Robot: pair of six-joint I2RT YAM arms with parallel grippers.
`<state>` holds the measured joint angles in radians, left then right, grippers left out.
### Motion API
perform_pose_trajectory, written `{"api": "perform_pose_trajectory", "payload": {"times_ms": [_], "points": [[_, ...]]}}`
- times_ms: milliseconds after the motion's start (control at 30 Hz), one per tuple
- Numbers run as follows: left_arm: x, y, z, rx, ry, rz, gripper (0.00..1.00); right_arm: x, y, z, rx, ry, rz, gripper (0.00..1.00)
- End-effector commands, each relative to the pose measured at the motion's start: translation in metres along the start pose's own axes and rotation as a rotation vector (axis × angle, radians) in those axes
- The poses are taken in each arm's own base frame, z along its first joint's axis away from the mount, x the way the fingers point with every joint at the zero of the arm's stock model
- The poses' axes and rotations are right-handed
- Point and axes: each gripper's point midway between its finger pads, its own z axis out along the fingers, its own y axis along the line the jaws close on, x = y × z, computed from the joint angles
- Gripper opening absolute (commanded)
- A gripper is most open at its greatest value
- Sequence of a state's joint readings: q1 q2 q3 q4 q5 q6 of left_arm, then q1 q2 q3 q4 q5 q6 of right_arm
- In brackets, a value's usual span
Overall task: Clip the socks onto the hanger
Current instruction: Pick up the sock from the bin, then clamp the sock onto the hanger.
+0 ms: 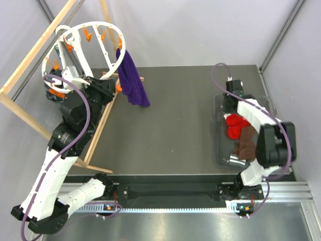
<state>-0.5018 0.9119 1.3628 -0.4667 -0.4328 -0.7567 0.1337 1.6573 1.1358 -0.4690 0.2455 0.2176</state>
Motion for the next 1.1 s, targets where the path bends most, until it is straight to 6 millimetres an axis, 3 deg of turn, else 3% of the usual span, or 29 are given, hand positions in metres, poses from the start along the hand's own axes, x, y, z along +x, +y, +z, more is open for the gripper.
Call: {"api": "perform_pose_trajectory", "payload": {"times_ms": [0, 67, 167, 267, 333, 467, 500, 533, 567, 600, 633, 667, 700, 733, 800, 833, 1067], "points": [[0.004, -0.010, -0.007, 0.047, 0.049, 0.008, 0.00, -0.046, 0.016, -0.071, -0.158, -0.192, 0.023, 0.00], [0.006, -0.009, -0.008, 0.048, 0.054, 0.008, 0.00, -0.063, 0.033, -0.113, -0.271, -0.300, -0.017, 0.00], [0.006, -0.009, -0.010, 0.056, 0.052, -0.003, 0.00, -0.079, 0.084, -0.175, -0.529, -0.407, -0.118, 0.00], [0.006, -0.010, -0.011, 0.058, 0.062, -0.005, 0.00, -0.076, 0.138, -0.234, -0.811, -0.448, -0.195, 0.00], [0.006, -0.011, -0.013, 0.062, 0.064, -0.004, 0.00, -0.064, 0.180, -0.282, -1.056, -0.477, -0.260, 0.00], [0.002, -0.013, -0.019, 0.085, 0.055, -0.013, 0.00, -0.038, 0.243, -0.365, -1.386, -0.527, -0.403, 0.00], [0.002, -0.013, -0.021, 0.091, 0.053, -0.016, 0.00, -0.031, 0.258, -0.369, -1.418, -0.517, -0.435, 0.00], [0.002, -0.013, -0.022, 0.098, 0.055, -0.017, 0.00, -0.016, 0.276, -0.389, -1.482, -0.517, -0.481, 0.00], [0.002, -0.014, -0.023, 0.102, 0.051, -0.021, 0.00, -0.019, 0.285, -0.406, -1.515, -0.548, -0.496, 0.00], [0.000, -0.014, -0.025, 0.106, 0.047, -0.024, 0.00, -0.013, 0.301, -0.405, -1.536, -0.528, -0.509, 0.00], [0.001, -0.014, -0.024, 0.106, 0.049, -0.027, 0.00, -0.002, 0.314, -0.418, -1.583, -0.518, -0.534, 0.00], [0.001, -0.014, -0.025, 0.107, 0.054, -0.026, 0.00, -0.009, 0.321, -0.435, -1.617, -0.556, -0.534, 0.00], [0.002, -0.014, -0.026, 0.104, 0.058, -0.027, 0.00, -0.003, 0.337, -0.429, -1.627, -0.522, -0.542, 0.00], [0.001, -0.014, -0.027, 0.106, 0.060, -0.028, 0.00, -0.004, 0.345, -0.452, -1.672, -0.547, -0.557, 0.00], [0.002, -0.013, -0.028, 0.107, 0.064, -0.026, 0.00, 0.003, 0.364, -0.450, -1.694, -0.505, -0.568, 0.00], [0.002, -0.013, -0.029, 0.107, 0.064, -0.026, 0.00, 0.000, 0.368, -0.465, -1.719, -0.525, -0.569, 0.00], [-0.001, -0.012, -0.035, 0.117, 0.057, -0.012, 0.00, -0.010, 0.393, -0.474, -1.771, -0.474, -0.454, 0.00]]}}
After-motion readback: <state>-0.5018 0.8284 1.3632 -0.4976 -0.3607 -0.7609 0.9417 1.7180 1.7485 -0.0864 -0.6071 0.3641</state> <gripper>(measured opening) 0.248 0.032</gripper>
